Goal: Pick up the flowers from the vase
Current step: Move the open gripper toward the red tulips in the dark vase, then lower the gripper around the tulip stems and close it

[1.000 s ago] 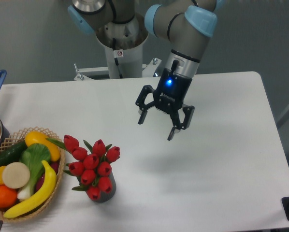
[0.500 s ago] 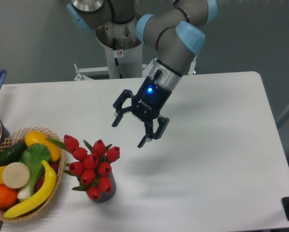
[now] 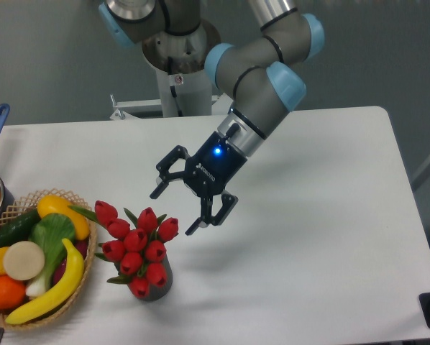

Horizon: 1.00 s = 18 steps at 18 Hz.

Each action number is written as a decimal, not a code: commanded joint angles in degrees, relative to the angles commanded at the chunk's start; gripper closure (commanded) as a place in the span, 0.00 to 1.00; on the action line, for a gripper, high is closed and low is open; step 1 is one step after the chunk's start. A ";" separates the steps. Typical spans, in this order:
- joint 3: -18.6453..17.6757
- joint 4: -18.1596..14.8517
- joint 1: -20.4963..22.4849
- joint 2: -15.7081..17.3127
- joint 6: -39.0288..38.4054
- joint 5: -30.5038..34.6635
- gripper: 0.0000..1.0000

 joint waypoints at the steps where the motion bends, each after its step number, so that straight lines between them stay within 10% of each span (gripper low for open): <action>1: 0.18 0.00 -0.44 -0.44 0.53 -0.09 0.00; 18: 2.20 0.00 -4.48 -3.87 1.24 0.00 0.00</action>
